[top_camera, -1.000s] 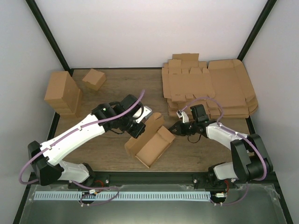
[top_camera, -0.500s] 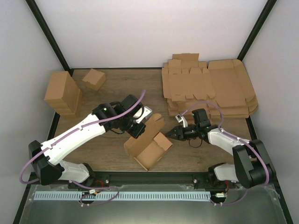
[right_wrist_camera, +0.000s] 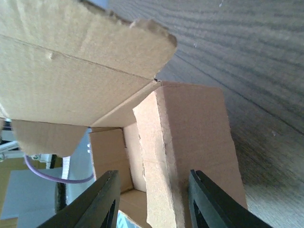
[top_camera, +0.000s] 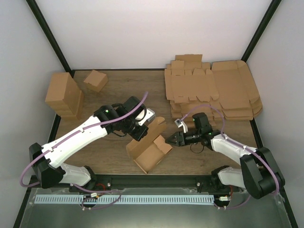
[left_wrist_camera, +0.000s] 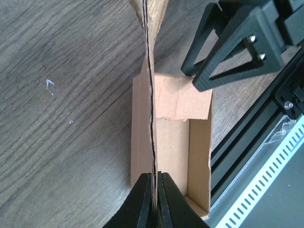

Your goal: Fold the paper box

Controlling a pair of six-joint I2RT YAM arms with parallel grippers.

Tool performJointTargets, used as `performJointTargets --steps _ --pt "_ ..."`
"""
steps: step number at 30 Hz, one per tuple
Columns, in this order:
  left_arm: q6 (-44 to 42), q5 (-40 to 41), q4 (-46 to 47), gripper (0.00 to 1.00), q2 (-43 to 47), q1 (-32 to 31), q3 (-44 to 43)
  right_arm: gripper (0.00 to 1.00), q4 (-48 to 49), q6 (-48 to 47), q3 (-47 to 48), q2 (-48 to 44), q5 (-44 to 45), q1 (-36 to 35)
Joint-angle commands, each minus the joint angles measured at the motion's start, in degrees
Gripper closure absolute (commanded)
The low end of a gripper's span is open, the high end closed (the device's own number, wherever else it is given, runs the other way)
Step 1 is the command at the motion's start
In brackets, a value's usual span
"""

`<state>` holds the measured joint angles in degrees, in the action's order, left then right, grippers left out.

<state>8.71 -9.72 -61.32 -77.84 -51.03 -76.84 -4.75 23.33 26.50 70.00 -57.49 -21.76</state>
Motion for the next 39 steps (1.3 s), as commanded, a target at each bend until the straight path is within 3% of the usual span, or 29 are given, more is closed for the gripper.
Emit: performJointTargets --steps 1,6,16,24,29,35,39 --pt "-0.69 -1.12 0.82 0.96 0.02 0.09 -1.75 0.58 -2.21 -1.64 3.13 0.37 8.35 -4.38" --pt "-0.82 -1.21 0.81 0.96 -0.35 0.05 -1.41 0.54 -4.33 -1.71 5.27 0.11 21.91 -9.94" --pt "-1.47 -1.69 1.12 0.96 -0.89 0.1 0.28 0.56 -7.06 -1.15 6.49 2.11 44.79 -19.83" --pt "-2.03 -1.22 0.94 0.96 -1.38 0.09 0.37 0.72 -5.14 0.56 6.16 2.95 55.84 -25.62" --pt "-1.97 -1.07 1.06 0.96 -2.11 0.05 0.62 0.74 -5.52 1.1 5.89 2.44 61.8 -28.64" --pt "-1.9 -1.13 1.95 0.96 -2.24 0.14 1.33 0.98 -3.38 2.63 3.19 -0.25 67.67 -30.69" --pt "-1.36 -1.57 1.66 0.96 -2.81 0.99 1.09 0.99 -3.31 3.99 1.58 -2.25 69.73 -30.71"
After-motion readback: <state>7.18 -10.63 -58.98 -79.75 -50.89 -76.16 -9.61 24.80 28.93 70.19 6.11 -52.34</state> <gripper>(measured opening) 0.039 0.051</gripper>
